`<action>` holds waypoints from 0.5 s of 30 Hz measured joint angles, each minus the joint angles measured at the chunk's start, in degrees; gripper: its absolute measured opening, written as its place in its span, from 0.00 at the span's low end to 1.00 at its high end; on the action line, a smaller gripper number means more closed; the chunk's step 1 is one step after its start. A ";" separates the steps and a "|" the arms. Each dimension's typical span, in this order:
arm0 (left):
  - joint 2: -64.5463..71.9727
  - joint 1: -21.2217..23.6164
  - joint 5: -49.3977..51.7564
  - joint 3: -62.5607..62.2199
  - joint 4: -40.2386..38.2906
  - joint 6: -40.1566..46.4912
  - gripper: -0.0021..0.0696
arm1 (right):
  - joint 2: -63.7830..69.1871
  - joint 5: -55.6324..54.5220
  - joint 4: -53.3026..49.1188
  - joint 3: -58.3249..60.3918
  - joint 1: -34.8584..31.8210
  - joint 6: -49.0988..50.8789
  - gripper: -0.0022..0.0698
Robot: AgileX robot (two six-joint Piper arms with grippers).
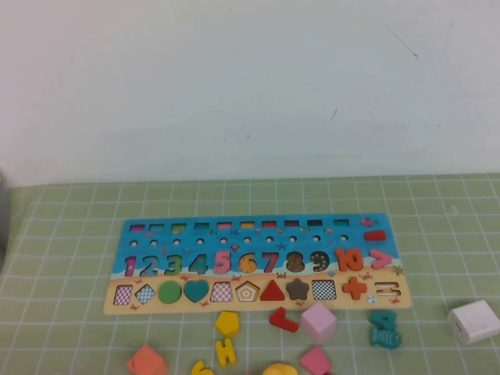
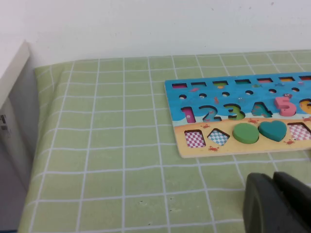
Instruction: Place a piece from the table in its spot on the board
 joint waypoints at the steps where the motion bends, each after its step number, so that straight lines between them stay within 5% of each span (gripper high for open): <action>1: 0.00 0.00 0.00 0.00 0.00 0.00 0.03 | 0.00 0.00 0.00 0.00 0.00 0.00 0.13; 7: 0.00 0.00 -0.74 0.11 -9.30 0.00 0.03 | 0.00 0.02 0.00 0.00 0.00 0.00 0.13; 15: 0.00 0.00 -3.10 0.20 -43.44 0.00 0.03 | 0.00 0.02 0.00 0.00 0.00 0.00 0.13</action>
